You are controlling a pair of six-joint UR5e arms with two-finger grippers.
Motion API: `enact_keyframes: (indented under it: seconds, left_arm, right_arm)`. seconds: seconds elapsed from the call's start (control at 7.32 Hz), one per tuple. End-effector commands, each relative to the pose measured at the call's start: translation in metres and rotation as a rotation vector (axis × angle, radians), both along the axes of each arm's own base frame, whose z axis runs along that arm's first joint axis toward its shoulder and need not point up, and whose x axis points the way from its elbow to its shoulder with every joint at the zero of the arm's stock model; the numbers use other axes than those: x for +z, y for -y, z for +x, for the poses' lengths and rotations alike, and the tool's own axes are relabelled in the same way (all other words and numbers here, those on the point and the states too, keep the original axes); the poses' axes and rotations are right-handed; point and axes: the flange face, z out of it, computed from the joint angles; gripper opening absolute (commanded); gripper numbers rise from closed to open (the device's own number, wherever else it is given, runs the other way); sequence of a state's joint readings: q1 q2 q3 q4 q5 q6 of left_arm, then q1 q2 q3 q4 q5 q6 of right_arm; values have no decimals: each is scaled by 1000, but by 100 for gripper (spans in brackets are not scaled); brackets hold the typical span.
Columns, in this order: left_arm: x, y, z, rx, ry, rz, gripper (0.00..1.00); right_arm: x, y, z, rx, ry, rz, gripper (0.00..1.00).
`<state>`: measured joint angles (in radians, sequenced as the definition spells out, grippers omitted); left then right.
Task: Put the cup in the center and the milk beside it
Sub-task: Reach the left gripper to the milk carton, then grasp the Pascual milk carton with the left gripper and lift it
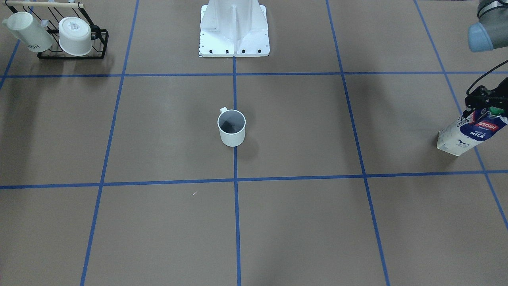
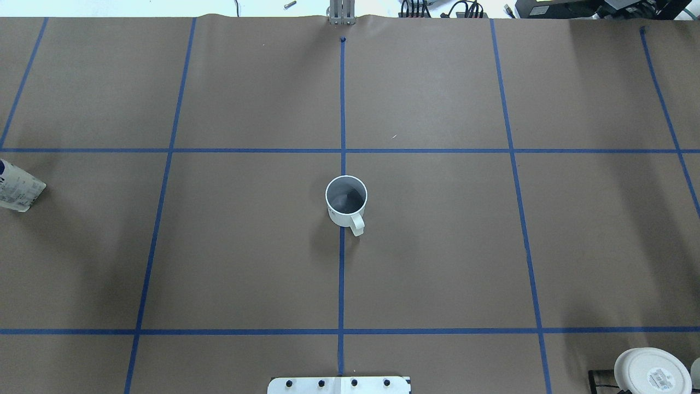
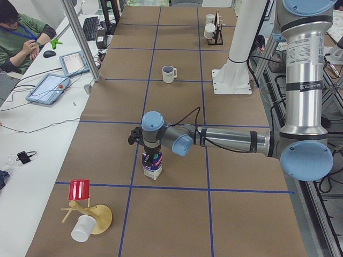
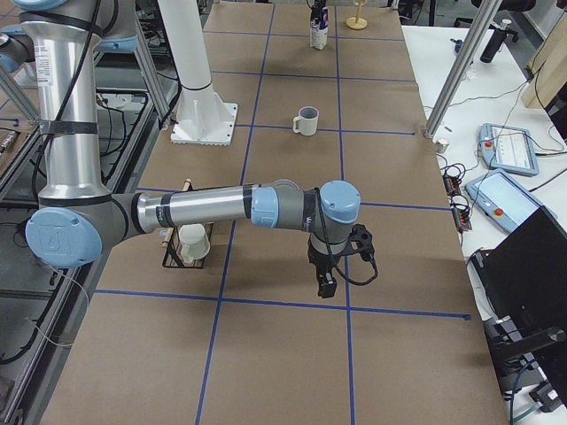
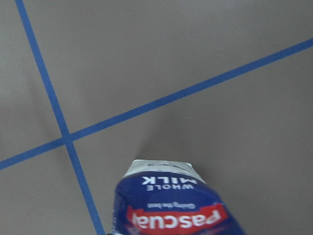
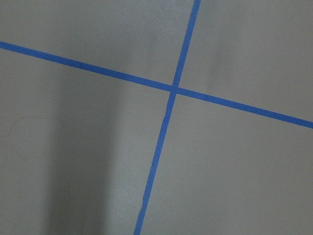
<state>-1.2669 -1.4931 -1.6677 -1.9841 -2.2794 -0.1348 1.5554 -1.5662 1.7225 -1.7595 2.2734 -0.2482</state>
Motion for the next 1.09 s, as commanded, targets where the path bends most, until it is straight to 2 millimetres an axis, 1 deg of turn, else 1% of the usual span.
enact_keyframes:
  seconds: [0.0,0.27,0.41,0.55,0.68,0.82,0.96]
  left_arm:
    - [0,0,0,0,-1,1,0]
    - [-6,1,1,0,-9,0,0]
    - [-20,4,6,27,-82,-17,0]
    - [-29,8,0,16,-115,-62,0]
    - [-62,16,2,-75,-148,-121,0]
    - [-109,23,5,-193,-201,-191,0]
    - [-149,28,16,-260,-248,-240,0]
  right_arm:
    - [-1,1,0,2,0,0,100]
    - [-1,1,0,2,0,0,100]
    - [-1,1,-1,1,0,0,100]
    - [-1,1,0,2,1,0,100]
    - [-1,1,0,2,1,0,100]
    - [0,1,0,2,1,-2,100]
    - [0,1,0,2,1,-2,100]
